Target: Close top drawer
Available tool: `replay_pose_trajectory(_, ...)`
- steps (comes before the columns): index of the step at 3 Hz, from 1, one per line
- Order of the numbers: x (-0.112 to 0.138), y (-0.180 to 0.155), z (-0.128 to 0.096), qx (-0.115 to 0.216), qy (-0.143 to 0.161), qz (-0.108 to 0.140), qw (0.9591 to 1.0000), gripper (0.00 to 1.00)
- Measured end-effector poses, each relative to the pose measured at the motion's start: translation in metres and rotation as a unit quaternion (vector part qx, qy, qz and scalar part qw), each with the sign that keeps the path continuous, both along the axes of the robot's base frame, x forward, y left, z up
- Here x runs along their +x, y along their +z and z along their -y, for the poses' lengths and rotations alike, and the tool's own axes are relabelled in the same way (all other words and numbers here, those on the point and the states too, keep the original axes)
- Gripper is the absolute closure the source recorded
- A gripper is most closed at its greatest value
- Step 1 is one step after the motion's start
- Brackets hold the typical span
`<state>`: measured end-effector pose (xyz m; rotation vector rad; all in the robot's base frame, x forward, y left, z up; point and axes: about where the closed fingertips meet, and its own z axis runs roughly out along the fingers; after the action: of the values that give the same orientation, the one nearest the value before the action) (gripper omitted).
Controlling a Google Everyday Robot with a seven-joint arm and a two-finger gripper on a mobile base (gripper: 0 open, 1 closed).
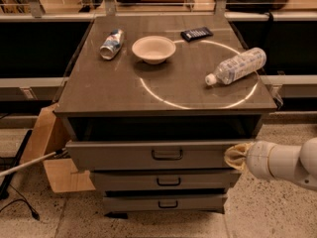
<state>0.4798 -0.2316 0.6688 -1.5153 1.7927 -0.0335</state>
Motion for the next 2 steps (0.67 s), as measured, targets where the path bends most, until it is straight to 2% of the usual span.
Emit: replay_pose_trajectory(2, 0.0, 0.0, -0.0001, 0.0, 0.0, 0.0, 1.0, 0.34)
